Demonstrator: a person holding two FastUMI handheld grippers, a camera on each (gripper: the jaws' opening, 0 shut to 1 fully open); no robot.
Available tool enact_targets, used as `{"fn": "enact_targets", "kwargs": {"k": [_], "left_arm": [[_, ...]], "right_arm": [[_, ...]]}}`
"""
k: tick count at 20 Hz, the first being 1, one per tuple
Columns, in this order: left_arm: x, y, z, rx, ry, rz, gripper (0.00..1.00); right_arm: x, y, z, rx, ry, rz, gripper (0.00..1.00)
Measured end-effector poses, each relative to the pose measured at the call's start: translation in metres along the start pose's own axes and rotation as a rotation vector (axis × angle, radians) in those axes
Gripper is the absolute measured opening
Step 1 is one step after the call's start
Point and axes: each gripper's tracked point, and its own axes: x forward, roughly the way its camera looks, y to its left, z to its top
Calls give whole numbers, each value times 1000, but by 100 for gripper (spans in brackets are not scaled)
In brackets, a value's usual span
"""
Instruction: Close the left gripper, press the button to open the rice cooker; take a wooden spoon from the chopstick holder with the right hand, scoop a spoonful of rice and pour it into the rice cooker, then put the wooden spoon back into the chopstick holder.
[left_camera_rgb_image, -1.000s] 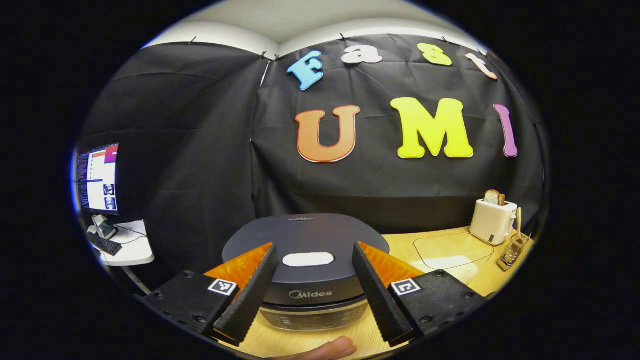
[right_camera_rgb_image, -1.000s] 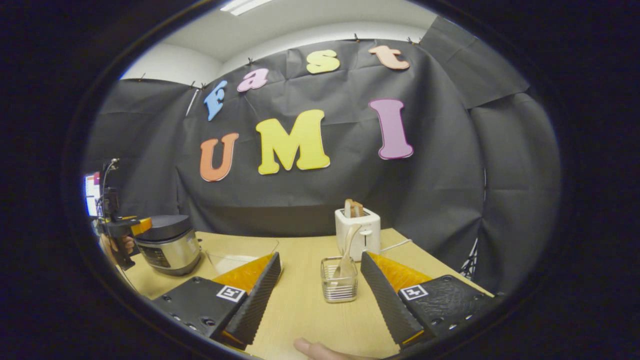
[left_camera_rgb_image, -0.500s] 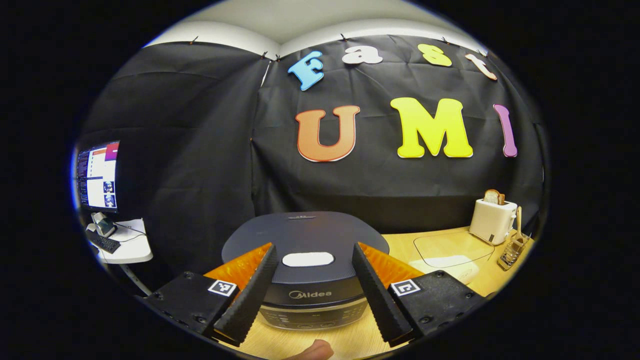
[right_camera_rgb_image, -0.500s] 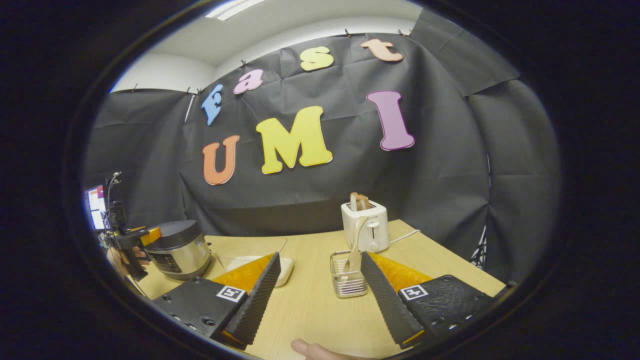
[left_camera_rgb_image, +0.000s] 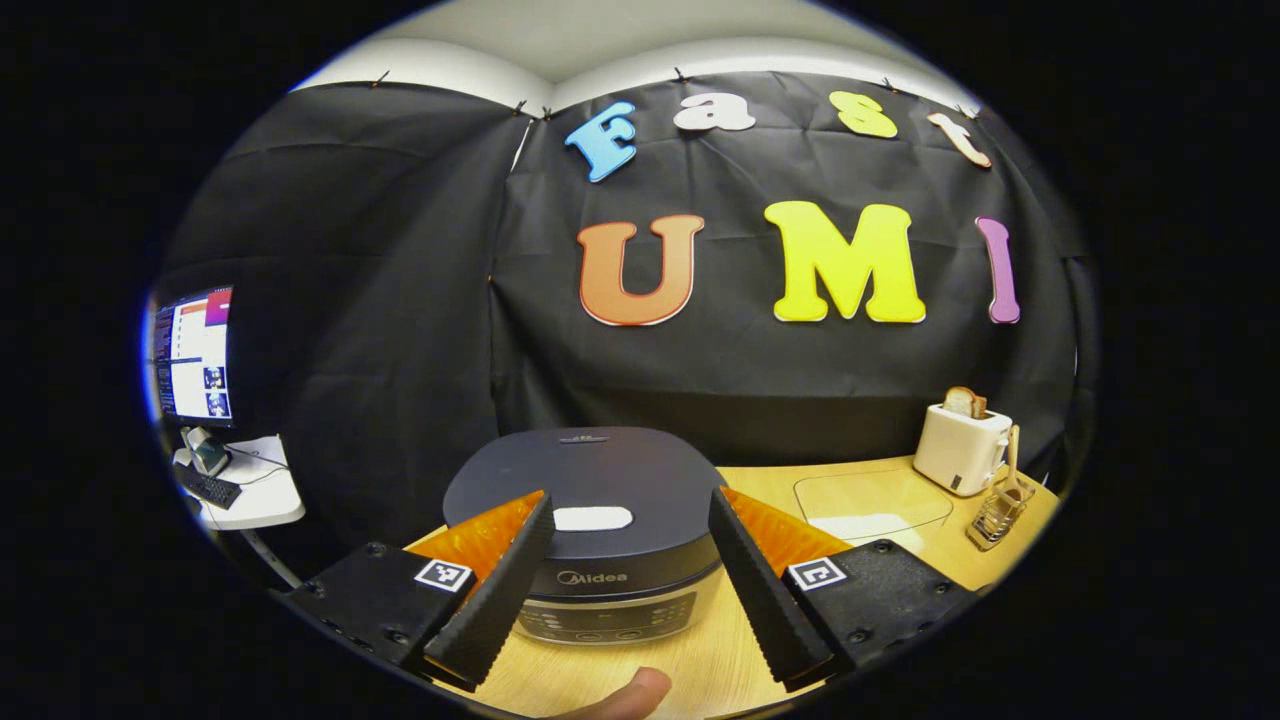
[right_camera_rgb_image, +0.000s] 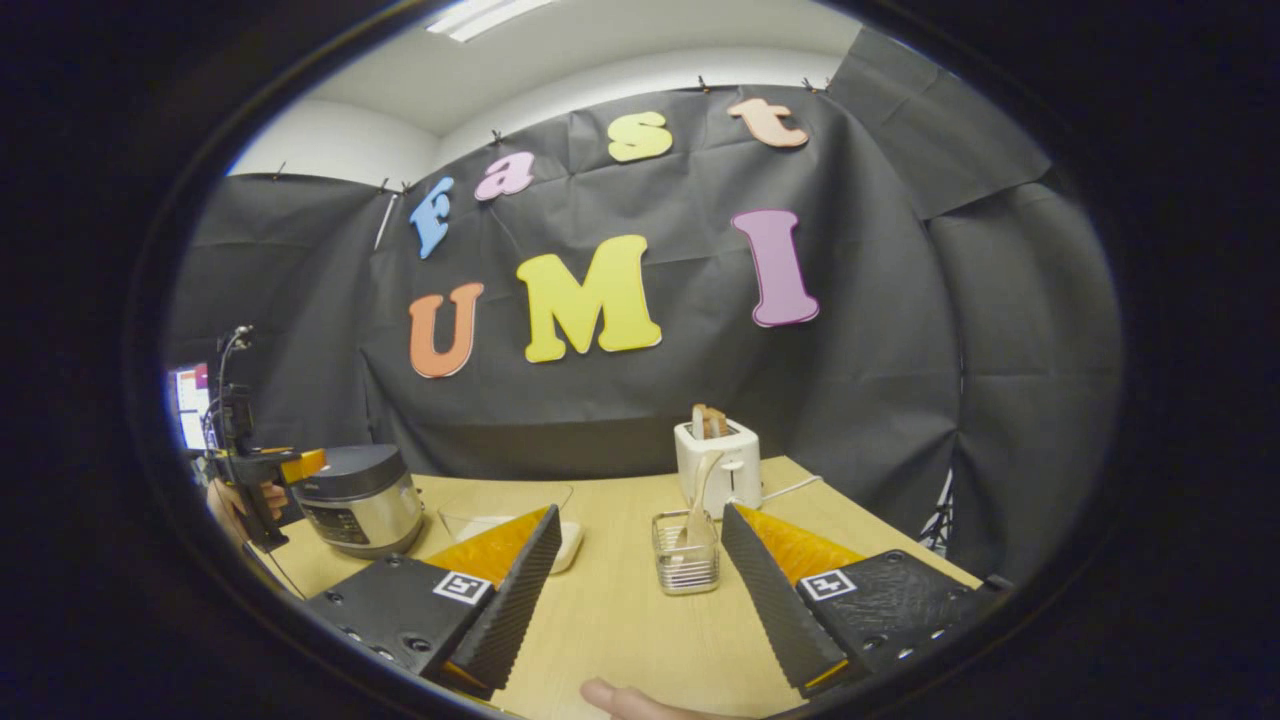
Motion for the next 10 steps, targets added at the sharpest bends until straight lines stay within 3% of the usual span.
{"fn": "enact_targets", "kwargs": {"k": [10], "left_arm": [[-99, -26, -16, -13, 15, -67, 99]], "right_arm": [[-62, 24, 6, -77, -42, 1, 96]]}}
